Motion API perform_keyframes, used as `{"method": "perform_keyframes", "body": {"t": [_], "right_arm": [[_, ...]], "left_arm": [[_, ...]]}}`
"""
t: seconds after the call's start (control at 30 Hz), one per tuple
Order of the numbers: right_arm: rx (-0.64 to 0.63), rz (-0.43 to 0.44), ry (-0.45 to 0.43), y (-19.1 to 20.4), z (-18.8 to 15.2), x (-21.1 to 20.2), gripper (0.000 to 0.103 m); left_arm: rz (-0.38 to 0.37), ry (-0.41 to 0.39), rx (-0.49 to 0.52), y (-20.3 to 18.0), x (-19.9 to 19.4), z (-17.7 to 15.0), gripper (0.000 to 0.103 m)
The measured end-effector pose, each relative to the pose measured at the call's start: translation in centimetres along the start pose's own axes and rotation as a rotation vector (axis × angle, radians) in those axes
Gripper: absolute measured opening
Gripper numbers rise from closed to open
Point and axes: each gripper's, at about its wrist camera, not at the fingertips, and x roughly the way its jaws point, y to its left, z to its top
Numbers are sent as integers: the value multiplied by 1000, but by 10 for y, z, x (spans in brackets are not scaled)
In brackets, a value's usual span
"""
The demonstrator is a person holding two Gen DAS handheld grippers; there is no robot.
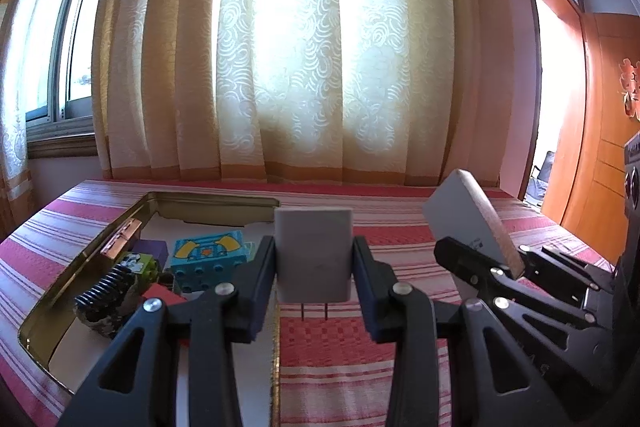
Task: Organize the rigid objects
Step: 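Carry the patterned block and white charger over the tin tray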
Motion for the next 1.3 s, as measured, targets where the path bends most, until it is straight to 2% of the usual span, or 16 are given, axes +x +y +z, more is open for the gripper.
{"method": "perform_keyframes", "body": {"t": [1.3], "right_arm": [[-80,99,11,56,-1,11,28]], "left_arm": [[81,-15,-44,51,-15,1,37]]}}
